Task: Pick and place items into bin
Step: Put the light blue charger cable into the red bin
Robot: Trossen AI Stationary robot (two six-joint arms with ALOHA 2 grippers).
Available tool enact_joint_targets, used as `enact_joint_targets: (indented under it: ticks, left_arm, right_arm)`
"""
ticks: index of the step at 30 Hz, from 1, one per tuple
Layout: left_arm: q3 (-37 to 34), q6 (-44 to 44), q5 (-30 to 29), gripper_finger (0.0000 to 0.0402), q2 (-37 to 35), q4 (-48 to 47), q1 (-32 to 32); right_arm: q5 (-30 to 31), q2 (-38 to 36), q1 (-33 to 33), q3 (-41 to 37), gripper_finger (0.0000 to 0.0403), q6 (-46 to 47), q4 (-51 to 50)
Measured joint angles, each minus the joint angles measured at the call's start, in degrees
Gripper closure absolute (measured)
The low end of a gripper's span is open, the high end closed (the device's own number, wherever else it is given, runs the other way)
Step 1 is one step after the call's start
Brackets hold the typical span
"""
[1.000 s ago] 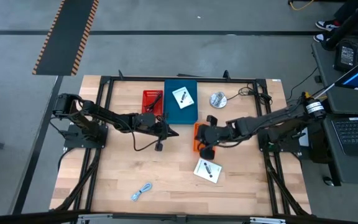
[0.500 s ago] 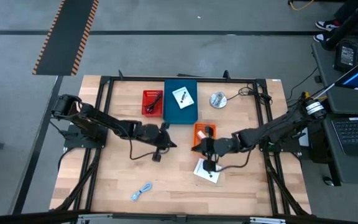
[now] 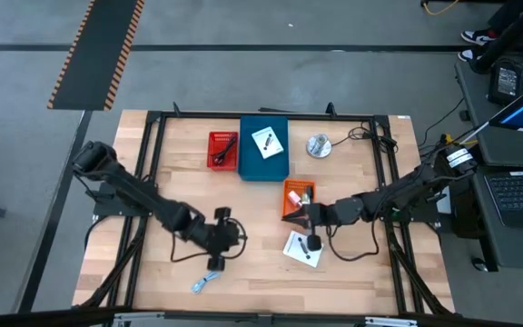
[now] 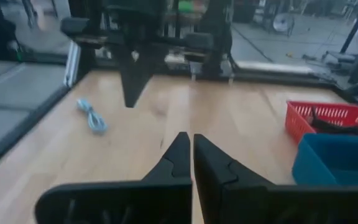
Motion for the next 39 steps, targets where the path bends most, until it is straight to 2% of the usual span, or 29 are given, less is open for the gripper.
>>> enact_joint_targets:
  ticks: [6,13,16,21,29,33,39]
  left_arm:
    - [7.5,-15.0,-1.0,0.0400,1.8,-13.2,-6.8]
    - [16.2,-33.2,7.1,0.0400,9.8,-26.9,-11.6]
    - [21.4,-36.7,10.6,0.0401,14.5,-32.1,-13.1]
    - [28.2,-42.0,11.1,0.0399,19.8,-41.5,-14.3]
    - [28.6,-43.3,10.5,0.0387,20.9,-41.5,-14.6]
    - [28.6,-46.3,7.9,0.0363,20.9,-41.4,-14.8]
    - [28.6,-52.7,7.2,0.0316,20.9,-40.6,-16.0]
  right_arm:
    - [-0.4,0.0,2.4,-0.6,0.0401,2.9,1.4]
    - [-0.3,0.0,6.6,-0.6,0.0401,5.5,1.0]
    - [-0.1,0.0,7.9,-0.6,0.0402,6.0,1.0]
    - [-0.1,0.0,9.1,-0.6,0.0401,9.4,0.9]
    - [0.0,0.0,10.9,-0.6,0.0401,11.9,0.1]
    - [0.0,0.0,11.8,-0.6,0.0401,11.8,0.0]
    - [0.0,0.0,12.6,-0.6,0.0400,11.7,-0.3]
